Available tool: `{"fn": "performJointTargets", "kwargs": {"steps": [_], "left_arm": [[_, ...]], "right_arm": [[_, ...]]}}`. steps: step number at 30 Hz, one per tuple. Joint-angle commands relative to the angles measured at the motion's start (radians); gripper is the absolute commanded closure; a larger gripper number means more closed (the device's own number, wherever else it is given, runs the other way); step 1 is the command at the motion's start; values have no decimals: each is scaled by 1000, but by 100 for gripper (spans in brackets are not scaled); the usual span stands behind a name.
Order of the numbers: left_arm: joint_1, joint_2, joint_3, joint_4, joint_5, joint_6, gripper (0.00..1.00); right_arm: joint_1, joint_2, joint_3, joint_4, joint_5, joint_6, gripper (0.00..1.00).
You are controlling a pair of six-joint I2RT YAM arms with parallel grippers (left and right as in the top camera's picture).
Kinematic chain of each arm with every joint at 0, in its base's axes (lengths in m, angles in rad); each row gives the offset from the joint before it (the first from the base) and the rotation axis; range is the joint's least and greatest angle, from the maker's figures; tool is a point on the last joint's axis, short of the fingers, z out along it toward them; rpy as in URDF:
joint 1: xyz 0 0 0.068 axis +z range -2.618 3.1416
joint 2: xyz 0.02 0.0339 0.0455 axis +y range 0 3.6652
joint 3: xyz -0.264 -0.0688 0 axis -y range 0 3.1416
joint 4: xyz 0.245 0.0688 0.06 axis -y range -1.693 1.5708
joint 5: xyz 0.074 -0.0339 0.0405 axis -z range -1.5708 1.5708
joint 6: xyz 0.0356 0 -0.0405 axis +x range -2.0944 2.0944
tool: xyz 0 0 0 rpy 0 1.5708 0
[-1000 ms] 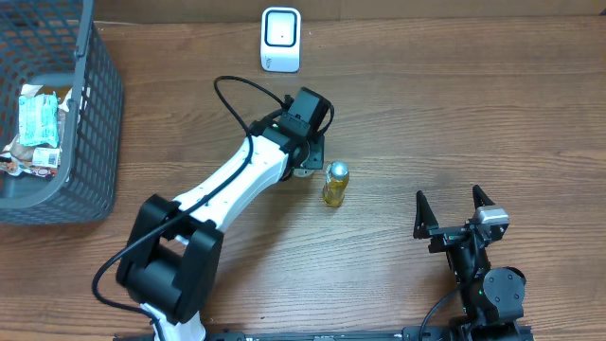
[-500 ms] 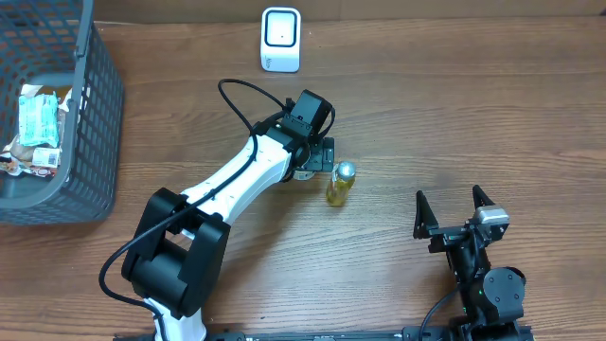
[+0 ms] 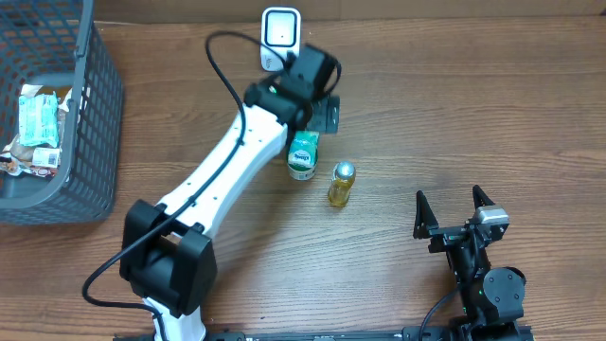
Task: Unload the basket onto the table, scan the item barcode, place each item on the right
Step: 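Release the green box and pull the left gripper back to the basket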
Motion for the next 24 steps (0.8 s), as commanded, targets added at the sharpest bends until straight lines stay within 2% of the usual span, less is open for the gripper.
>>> {"fn": "performJointTargets", "kwargs": {"steps": [1,10,14,18,21,24], "left_arm": [[34,-6,150,-57,-44,63,0],[151,-6,492,-270,-119,145,0],[235,-6,619,-335,-255,156,1],[319,-6,663,-391,-377,156,0],[393,-6,662,-446,-384,210,1],[473,-6,660,-471,-344,208,0]], "right_arm": [[-6,-10,-11,2,-2,-4,0],[-6,-10,-11,2,-2,-5,0],[-6,-10,-11,2,-2,-4,0],[-6,-10,-11,2,-2,-4,0],[-6,-10,-11,2,-2,-4,0],[-6,-10,-11,2,-2,-5,0]]}}
